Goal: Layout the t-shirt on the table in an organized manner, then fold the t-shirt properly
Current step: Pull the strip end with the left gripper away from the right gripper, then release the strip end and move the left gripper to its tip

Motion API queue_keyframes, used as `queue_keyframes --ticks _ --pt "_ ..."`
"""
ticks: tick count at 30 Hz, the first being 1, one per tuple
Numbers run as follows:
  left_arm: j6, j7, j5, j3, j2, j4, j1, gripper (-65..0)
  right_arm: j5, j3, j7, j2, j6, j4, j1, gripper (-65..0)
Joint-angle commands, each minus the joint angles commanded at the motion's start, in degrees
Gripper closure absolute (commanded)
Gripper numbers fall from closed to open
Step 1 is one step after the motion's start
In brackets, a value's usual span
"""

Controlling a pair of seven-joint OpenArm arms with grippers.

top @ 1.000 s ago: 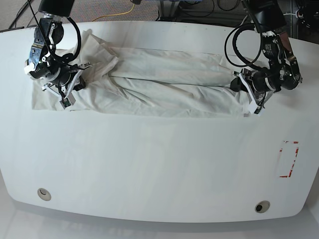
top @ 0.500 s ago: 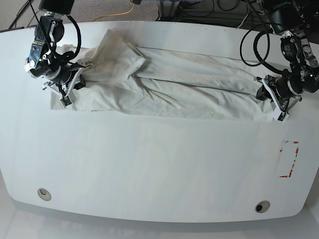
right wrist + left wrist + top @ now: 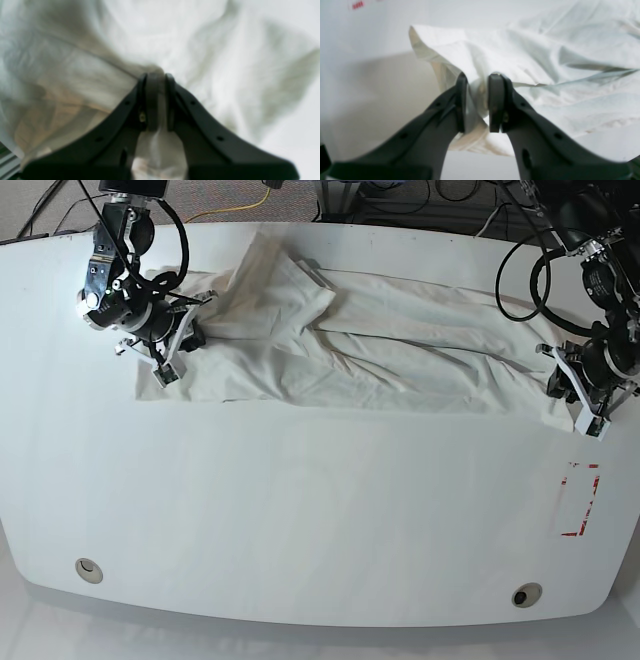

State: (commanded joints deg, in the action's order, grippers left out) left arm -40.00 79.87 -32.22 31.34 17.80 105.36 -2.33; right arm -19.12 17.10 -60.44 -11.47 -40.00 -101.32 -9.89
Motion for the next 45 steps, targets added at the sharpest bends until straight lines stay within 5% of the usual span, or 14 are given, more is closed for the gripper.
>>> queue_keyframes --ticks 8,25,28,33,35,45 --pt "0.0 0.1 -0.1 0.0 -0.1 1.1 -2.5 -11.0 0.5 0.0 4.1 -0.2 0.00 3.3 -0.2 -5.1" --pt "0.0 0.1 0.0 -5.3 -1.0 1.0 -3.7 -12.1 0.6 0.0 4.3 -0.5 0.00 4.8 -0.1 -5.1" --pt "0.0 0.1 0.3 -5.3 0.0 0.7 -3.3 -17.8 0.6 0.0 4.3 -0.5 0.00 4.8 -0.1 -5.1" --pt "0.0 0.1 0.3 -4.6 1.1 0.7 -1.8 -43.6 0.6 0.0 4.3 -0.5 0.00 4.8 0.0 -5.1" --pt "0.0 0.1 0.4 -2.0 1.1 0.6 -1.5 -48.9 0.6 0.0 4.3 -0.5 0.00 4.8 0.0 -5.1" --pt "0.0 0.1 0.0 7.4 1.1 -12.8 -2.9 -50.0 0.6 0.0 4.3 -0.4 0.00 4.8 0.0 -5.1"
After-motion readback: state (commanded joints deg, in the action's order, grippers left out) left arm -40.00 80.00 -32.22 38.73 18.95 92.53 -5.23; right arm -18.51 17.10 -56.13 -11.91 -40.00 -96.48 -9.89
